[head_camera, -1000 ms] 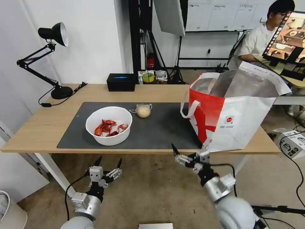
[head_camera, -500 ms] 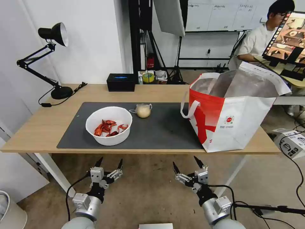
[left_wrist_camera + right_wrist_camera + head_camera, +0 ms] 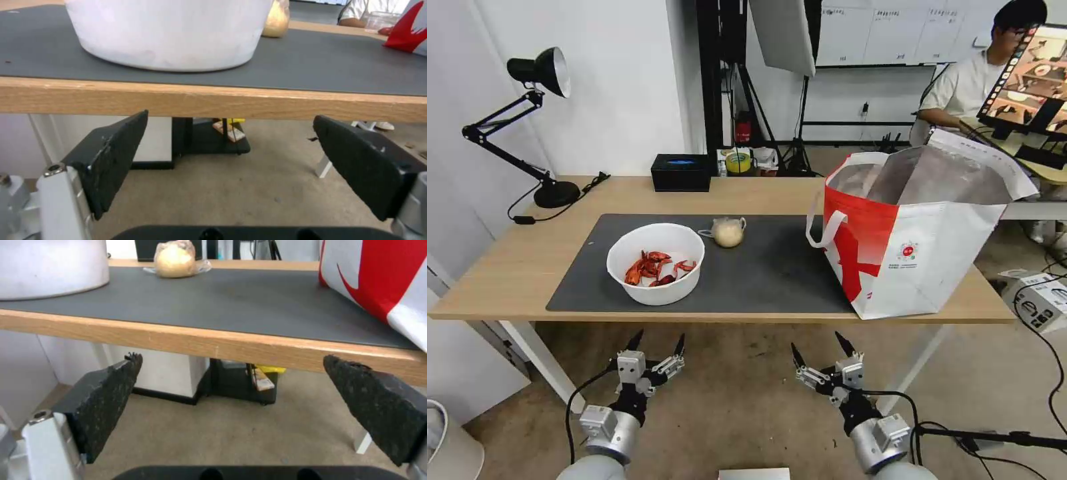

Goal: Pick up the trash from the table and place it into the takeout bag.

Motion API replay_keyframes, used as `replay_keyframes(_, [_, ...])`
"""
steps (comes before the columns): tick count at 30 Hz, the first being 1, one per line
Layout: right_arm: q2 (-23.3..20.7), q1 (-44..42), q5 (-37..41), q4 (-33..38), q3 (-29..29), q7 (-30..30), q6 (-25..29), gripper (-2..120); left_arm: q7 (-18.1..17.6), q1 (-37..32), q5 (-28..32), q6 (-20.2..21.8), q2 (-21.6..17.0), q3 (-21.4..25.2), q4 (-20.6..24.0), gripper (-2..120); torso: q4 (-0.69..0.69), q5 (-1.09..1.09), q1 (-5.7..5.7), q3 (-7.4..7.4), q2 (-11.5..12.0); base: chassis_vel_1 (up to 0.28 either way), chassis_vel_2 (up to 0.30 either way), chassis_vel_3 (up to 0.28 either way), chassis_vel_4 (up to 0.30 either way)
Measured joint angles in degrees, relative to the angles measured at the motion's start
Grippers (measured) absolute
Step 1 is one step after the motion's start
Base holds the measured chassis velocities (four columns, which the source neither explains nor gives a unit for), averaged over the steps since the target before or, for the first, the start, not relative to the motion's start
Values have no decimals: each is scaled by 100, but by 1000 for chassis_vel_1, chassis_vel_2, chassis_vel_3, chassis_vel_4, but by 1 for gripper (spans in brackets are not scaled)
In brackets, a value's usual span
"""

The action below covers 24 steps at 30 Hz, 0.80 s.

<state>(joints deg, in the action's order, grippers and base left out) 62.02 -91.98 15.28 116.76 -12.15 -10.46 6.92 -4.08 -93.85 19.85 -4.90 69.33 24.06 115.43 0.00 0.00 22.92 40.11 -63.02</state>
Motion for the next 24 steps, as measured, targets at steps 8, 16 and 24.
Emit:
replay_keyframes(8, [-22,13,-123,-13,22,-3,4,100,1,-14,-12,-2,17,-7,-4,100,0,0,0,0,0,0,0,0,0])
replay_keyframes(16, [-54,571,-69,89,310,-6,-69,100,2,-37,-16,-6,5,16,11,100,0,1,0,0,0,0,0,0,0])
replay_keyframes(24, [-85,1619,300,211,743,-13,-533,100,-1,-121,-56,-7,41,17,38,100,1,0,0,0,0,0,0,0,0])
